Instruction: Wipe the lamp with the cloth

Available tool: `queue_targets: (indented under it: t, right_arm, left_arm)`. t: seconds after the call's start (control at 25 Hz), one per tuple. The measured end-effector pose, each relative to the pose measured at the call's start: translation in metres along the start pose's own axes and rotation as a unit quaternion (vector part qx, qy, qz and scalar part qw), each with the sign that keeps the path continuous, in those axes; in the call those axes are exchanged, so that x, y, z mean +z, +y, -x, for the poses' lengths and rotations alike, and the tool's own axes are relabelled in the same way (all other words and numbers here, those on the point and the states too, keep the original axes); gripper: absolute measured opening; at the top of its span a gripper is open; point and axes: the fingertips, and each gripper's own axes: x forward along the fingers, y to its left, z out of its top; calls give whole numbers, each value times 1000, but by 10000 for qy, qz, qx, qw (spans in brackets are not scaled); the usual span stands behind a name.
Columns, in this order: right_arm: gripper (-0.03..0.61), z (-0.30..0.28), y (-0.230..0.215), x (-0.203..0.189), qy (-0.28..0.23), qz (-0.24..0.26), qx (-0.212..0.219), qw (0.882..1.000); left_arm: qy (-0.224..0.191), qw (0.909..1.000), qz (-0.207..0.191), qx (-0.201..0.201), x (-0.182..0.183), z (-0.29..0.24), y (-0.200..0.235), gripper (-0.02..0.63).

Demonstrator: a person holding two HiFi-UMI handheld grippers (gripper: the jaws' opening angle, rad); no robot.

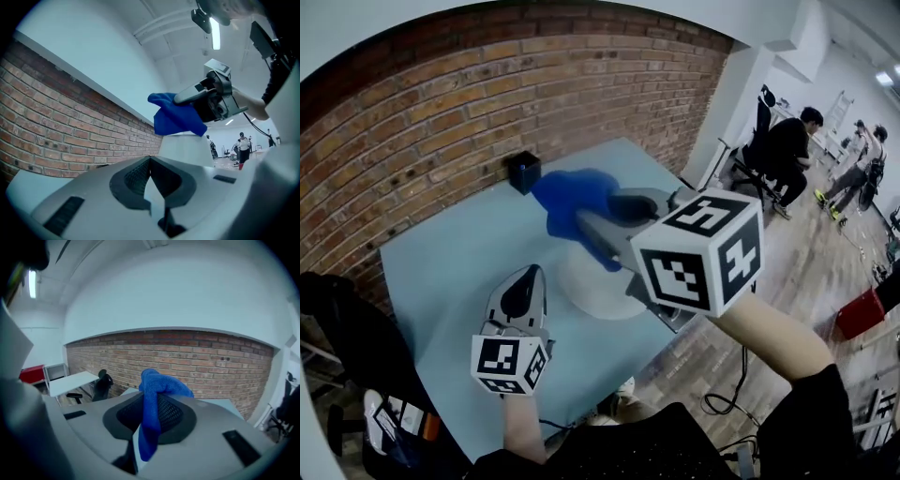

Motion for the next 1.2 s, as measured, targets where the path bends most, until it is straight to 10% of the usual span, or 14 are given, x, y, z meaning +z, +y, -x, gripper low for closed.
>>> queue_targets:
  t: [0.24,0.68,1.2]
  right_arm:
    - [61,-18,11,-38,-191,337,-991,9943]
    - [61,-47,36,-110,-31,-684,-1111,9915]
    - [61,-50,78,-222,952,-880,42,9915]
  left_arm:
    - [-4,9999,79,-95,-3,13,-5,9]
    - [144,9998,69,102,-14,28,11,9]
    - [443,9980,57,437,-36,47,28,9]
